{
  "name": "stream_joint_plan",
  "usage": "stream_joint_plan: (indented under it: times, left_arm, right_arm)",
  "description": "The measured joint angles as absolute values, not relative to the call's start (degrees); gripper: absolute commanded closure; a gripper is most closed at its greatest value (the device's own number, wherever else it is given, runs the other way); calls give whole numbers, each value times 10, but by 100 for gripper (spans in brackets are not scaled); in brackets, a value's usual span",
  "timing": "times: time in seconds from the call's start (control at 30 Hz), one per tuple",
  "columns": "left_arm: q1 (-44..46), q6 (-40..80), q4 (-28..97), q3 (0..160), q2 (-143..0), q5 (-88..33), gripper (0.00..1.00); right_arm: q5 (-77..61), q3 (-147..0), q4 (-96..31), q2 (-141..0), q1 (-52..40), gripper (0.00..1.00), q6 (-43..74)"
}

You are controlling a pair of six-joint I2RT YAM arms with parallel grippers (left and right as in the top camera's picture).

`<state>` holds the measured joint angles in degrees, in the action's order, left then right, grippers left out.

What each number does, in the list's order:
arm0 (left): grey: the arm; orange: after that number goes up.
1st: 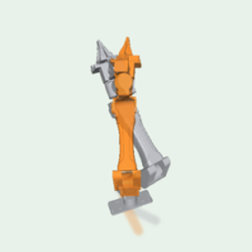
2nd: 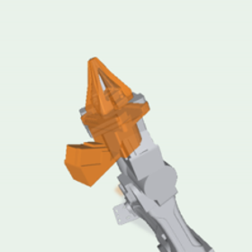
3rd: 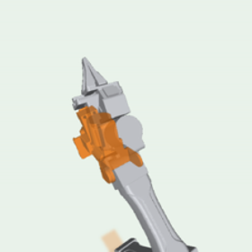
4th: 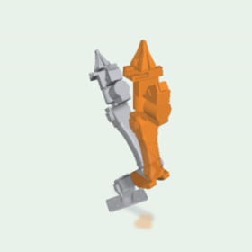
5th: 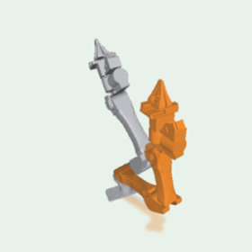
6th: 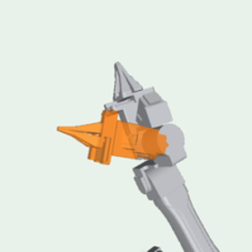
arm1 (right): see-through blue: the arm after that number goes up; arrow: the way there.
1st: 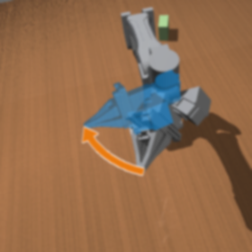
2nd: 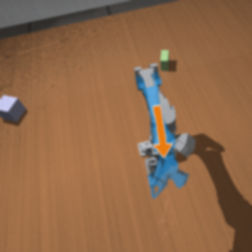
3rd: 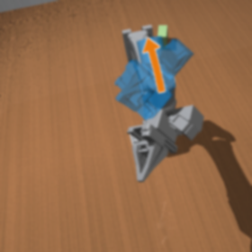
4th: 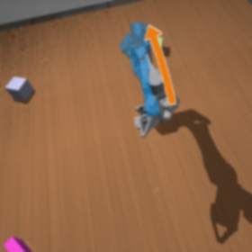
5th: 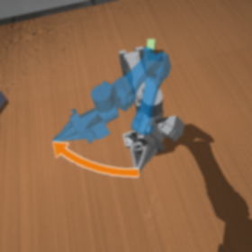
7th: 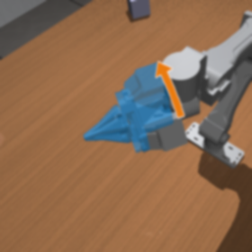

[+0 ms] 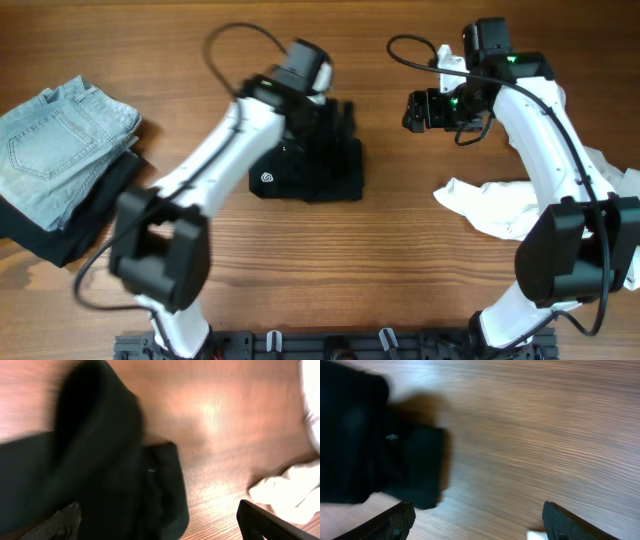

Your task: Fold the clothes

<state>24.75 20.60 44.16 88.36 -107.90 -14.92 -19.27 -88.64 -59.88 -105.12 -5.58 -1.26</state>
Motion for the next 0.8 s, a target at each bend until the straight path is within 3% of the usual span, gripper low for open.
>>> stream_joint_plan:
  times: [0.17,0.37,0.43,0.47,0.53,0.57,0.7,0.8]
  left_arm:
    - [85,205,452,889,-986,-155,0]
    - [6,205,482,892,-976,-163,0]
    - [-5,205,485,892,-976,-163,0]
    - [-6,205,486,892,-976,-163,0]
    - [-5,205,487,892,-976,-163,0]
    - [-5,205,487,892,-976,-164,0]
    - [-5,205,497,892,-976,-164,0]
    - [-5,204,508,892,-976,-164,0]
  right_arm:
    - [-244,-886,-572,-1051,-134,12,-34]
    - [-222,-886,-501,-1058,-268,12,8]
    - [-204,-886,-489,-1078,-304,24,37]
    - [-201,-886,-487,-1089,-314,39,46]
    - [-188,-886,-491,-1116,-326,86,67]
    - [-172,-886,-502,-1131,-330,96,81]
    - [-46,-886,-586,-1149,-320,94,204]
    - [23,-886,-613,-1149,-292,84,277]
